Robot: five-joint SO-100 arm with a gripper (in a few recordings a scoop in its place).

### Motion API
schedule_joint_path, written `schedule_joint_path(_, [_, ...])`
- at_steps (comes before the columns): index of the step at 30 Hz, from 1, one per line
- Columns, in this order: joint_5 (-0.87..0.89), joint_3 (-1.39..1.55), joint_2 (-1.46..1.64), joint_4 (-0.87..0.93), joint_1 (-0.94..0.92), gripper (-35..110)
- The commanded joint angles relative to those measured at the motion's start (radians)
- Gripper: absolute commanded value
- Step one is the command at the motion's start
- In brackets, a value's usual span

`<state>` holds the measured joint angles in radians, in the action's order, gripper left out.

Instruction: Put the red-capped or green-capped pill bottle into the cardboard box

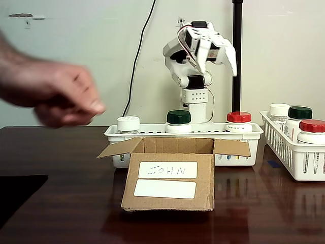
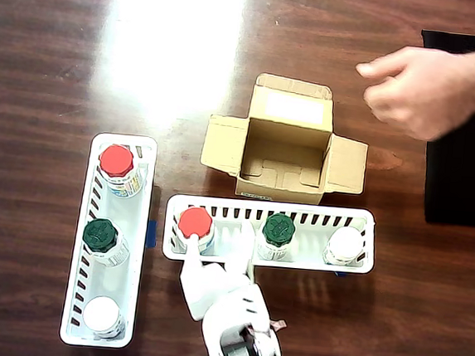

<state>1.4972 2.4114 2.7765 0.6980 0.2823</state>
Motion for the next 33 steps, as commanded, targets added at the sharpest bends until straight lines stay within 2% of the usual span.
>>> schedule_joint_path(1, [0.014, 0.009, -0.060, -0.176, 0.044, 69])
schedule_joint_path(14, [0.086, 0.100, -0.359, -0.532, 0.025, 69])
schedule_joint_path(23, [0.097, 0.141, -0.440, -0.652, -0.005, 69])
schedule_joint_path(33, [0.057, 0.112, -0.525, -0.715, 0.046, 69])
